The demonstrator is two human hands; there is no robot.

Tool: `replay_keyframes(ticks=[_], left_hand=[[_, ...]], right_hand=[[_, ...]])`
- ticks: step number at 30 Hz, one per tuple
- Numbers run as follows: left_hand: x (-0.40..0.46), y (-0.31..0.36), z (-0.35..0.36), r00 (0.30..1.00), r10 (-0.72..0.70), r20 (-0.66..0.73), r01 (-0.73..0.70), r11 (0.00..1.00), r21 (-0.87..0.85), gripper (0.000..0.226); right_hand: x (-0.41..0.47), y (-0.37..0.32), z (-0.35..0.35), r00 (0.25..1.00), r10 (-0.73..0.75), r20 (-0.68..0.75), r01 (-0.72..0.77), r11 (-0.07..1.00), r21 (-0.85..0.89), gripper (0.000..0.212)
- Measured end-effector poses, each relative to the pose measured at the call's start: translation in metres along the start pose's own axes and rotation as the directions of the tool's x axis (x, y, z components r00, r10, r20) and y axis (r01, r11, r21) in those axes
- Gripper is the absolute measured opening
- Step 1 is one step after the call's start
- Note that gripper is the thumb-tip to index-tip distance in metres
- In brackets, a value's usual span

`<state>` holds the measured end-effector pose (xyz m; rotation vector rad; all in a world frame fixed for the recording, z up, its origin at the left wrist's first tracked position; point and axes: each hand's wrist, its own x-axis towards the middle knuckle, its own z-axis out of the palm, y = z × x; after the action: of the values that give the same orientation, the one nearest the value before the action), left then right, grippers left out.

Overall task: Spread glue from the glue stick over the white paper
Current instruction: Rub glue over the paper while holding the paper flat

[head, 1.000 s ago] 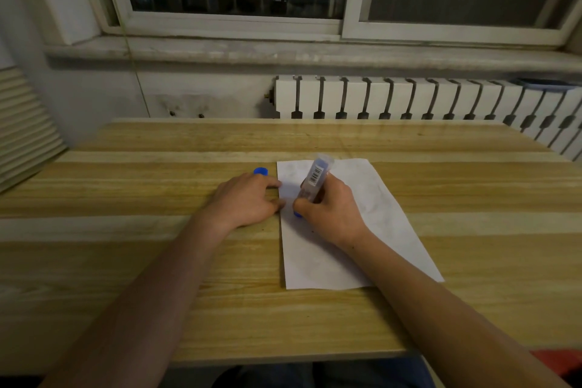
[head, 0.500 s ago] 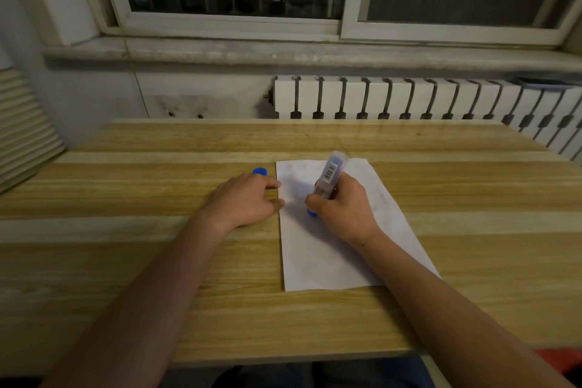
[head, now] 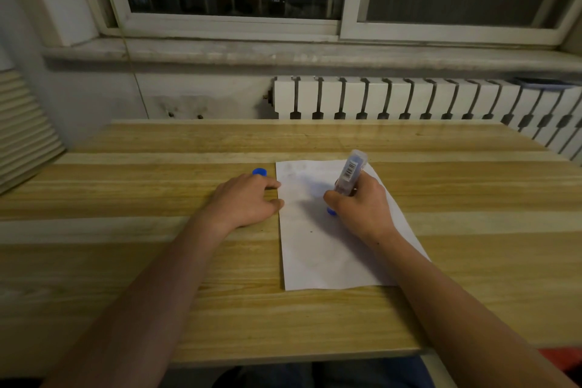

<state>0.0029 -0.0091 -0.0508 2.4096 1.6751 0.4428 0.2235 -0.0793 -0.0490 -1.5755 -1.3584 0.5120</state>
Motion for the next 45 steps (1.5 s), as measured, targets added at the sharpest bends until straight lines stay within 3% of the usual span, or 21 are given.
replay_keyframes(ticks=[20, 37, 45], left_hand=[[-0.002, 0.004, -0.004, 1.000, 0.024, 0.014, -0.025, 1.000, 0.015, 0.051], [-0.003, 0.006, -0.005, 1.000, 0.010, 0.019, -0.010, 1.000, -0.007, 0.050], [-0.005, 0.005, -0.006, 1.000, -0.009, 0.016, 0.009, 1.000, -0.011, 0.050]], right_hand=[[0.000, 0.006, -0.024, 0.998, 0.026, -0.049, -0.026, 1.000, -0.005, 0.025], [0.003, 0.012, -0.034, 0.992, 0.051, -0.113, -0.057, 0.997, -0.053, 0.020], [0.006, 0.014, -0.040, 0.976, 0.074, -0.206, -0.094, 0.992, -0.088, 0.020]])
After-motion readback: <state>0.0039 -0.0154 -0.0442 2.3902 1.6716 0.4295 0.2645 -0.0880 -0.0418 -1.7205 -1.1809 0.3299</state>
